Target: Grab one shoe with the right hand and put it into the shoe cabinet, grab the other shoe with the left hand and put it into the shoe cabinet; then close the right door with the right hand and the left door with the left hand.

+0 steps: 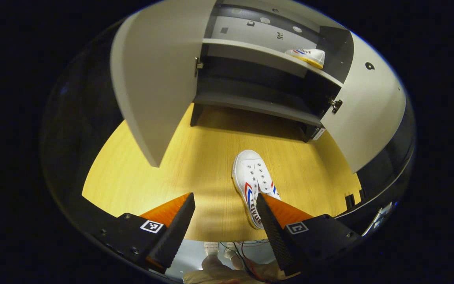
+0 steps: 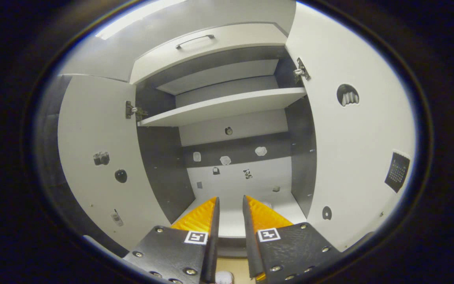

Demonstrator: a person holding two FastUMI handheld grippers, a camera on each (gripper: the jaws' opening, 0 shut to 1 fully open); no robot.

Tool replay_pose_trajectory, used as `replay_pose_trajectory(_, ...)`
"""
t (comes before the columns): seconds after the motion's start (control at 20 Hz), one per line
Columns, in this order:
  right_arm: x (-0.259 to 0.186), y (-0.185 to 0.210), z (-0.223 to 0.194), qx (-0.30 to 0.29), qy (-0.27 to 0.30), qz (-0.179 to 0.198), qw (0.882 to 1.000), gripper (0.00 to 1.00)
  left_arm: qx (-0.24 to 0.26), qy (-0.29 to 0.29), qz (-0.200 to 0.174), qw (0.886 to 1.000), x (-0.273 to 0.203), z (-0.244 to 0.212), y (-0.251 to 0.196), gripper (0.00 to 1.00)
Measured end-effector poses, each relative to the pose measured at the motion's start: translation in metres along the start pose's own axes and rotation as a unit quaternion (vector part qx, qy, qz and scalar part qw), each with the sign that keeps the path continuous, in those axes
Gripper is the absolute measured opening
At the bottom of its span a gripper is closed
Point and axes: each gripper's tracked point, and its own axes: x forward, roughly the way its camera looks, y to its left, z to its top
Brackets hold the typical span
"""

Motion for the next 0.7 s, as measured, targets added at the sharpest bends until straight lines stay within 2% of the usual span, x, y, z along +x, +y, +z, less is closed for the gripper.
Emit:
replay_pose_trajectory(0.25, -0.023, -0.001, 0.003, -0.031, -0.010, -0.011, 0.999, 0.31, -0.006, 0.040, -0.028, 0.999, 0.051, -0.005, -0.021, 0.97)
replay_pose_trajectory(0.7, -0.044, -0.017, 0.008, -0.047, -0.012, -0.030, 0.998, 0.31, 0.013, 0.104, -0.019, 0.994, 0.099, -0.022, -0.025, 0.94)
